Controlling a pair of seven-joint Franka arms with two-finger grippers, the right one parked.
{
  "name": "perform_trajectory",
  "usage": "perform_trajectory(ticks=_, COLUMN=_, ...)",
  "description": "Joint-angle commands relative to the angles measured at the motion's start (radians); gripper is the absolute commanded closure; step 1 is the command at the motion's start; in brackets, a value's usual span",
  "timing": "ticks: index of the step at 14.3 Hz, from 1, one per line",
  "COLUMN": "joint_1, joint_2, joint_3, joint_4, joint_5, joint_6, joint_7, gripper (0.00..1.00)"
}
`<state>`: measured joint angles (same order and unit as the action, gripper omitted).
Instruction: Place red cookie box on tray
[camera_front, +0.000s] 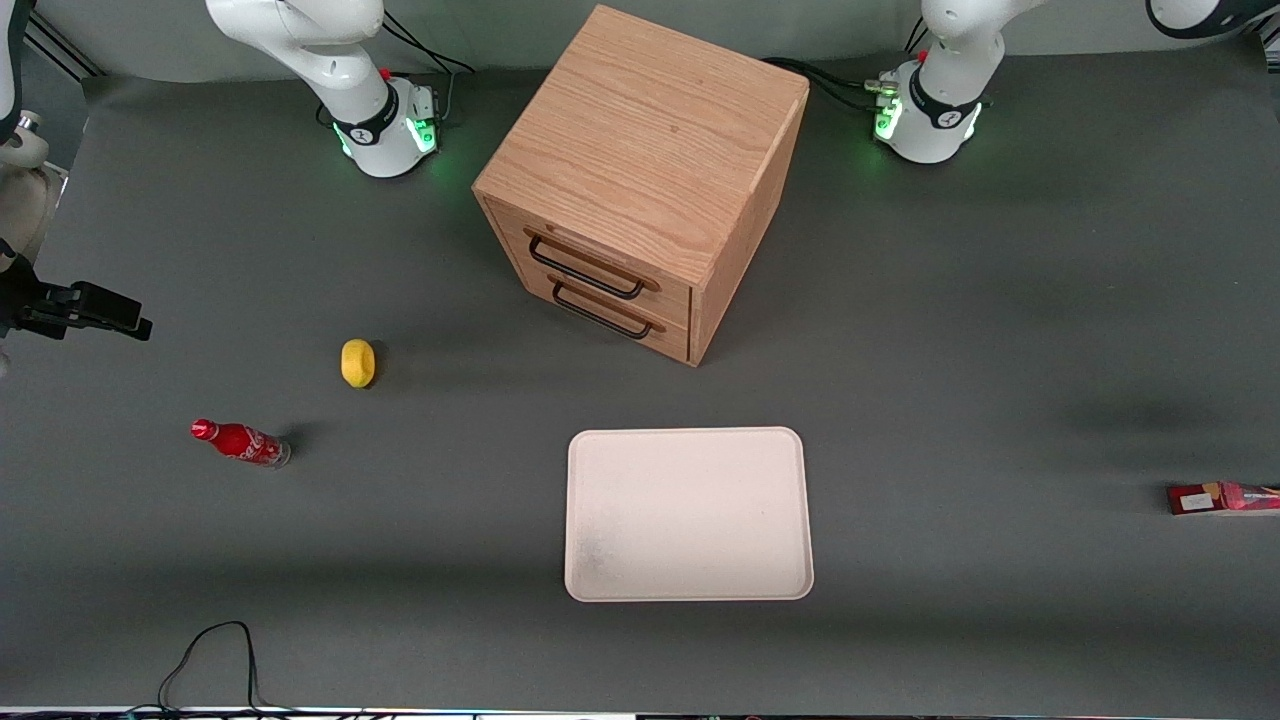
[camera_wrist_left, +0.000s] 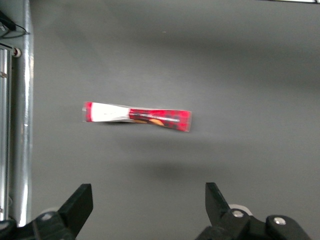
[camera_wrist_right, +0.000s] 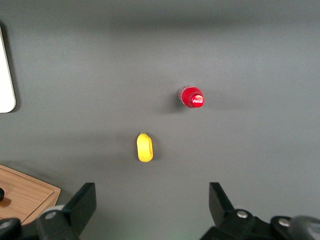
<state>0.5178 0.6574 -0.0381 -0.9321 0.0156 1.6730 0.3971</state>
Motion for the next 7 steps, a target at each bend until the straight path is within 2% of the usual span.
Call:
perform_trajectory(ticks=1, joint_1=0.034, joint_2=0.024, joint_3=-0.01, joint_4=0.044, joint_5=-0.005, joint_6=0.011, joint_7=0.034, gripper=0.0)
perform_trajectory(ticks=4, joint_1=0.037, joint_2=0.024, joint_3=-0.005, joint_4=0.035, joint_5=-0.005, joint_6=0.01, joint_7=-0.007, gripper=0.0)
perform_trajectory(ticks=7, joint_1=0.051, joint_2=0.025, joint_3=-0.006, joint_4=0.022, joint_5=-0.008, joint_6=0.01, joint_7=-0.225, gripper=0.0)
